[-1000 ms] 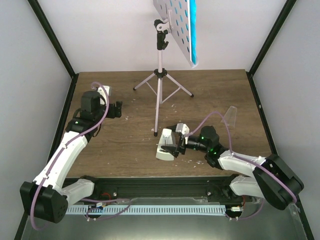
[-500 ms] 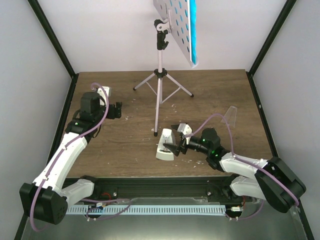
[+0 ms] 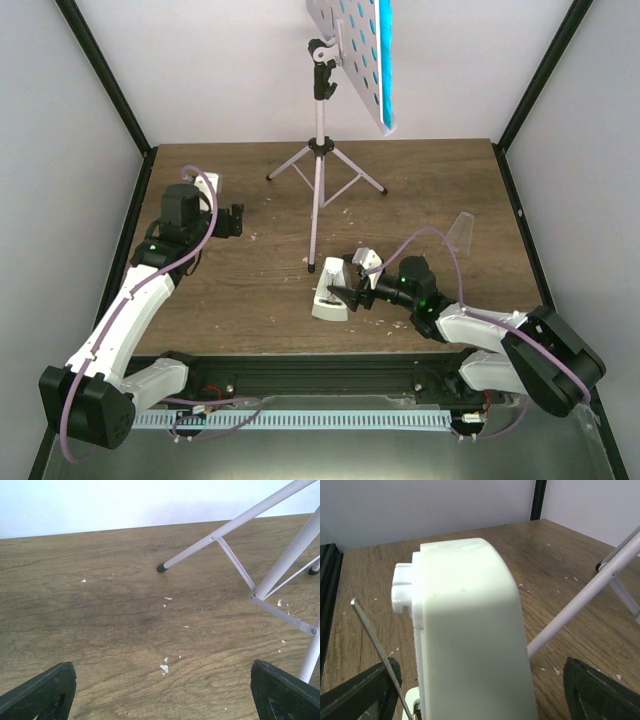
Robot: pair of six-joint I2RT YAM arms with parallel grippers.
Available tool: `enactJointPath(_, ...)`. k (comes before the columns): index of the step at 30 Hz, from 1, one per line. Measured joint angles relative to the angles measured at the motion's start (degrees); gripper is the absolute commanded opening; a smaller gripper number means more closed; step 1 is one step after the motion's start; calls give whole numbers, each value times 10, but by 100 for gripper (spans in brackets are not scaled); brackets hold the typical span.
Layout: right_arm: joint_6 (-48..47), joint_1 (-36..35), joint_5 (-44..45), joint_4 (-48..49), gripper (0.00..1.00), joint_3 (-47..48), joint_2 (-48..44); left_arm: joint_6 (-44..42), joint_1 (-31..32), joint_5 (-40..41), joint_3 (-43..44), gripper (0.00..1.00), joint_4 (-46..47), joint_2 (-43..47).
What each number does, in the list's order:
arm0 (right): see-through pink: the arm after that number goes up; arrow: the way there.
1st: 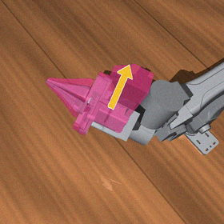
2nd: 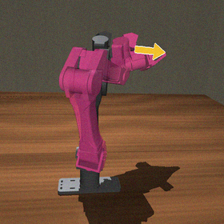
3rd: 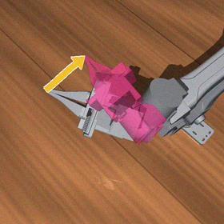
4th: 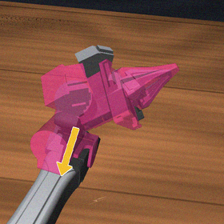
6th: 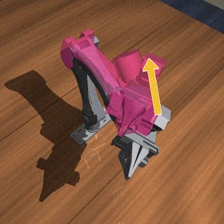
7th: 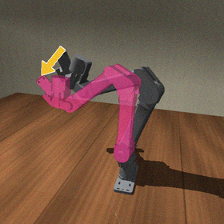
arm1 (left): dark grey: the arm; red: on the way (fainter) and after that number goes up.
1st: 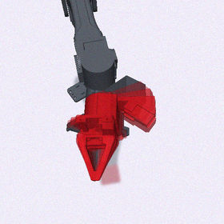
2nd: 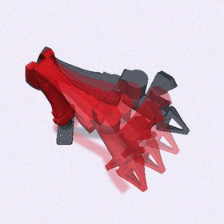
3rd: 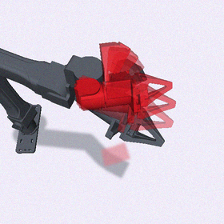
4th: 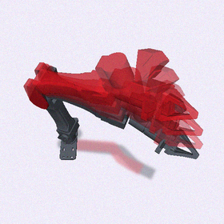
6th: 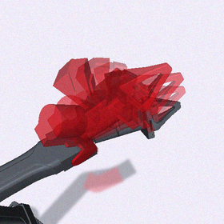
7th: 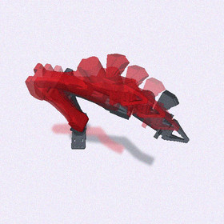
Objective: Pack up the instrument practice props
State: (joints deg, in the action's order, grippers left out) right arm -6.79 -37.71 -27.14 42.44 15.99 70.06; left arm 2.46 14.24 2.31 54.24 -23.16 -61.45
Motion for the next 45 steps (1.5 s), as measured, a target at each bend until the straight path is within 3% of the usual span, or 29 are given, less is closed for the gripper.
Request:
enactJointPath(14,0,-2,4,-5,77,0,0,-2,0,0,0,96,0,0)
enactJointPath(45,10,-3,12,-3,70,-1,2,-10,0,-3,0,96,0,0)
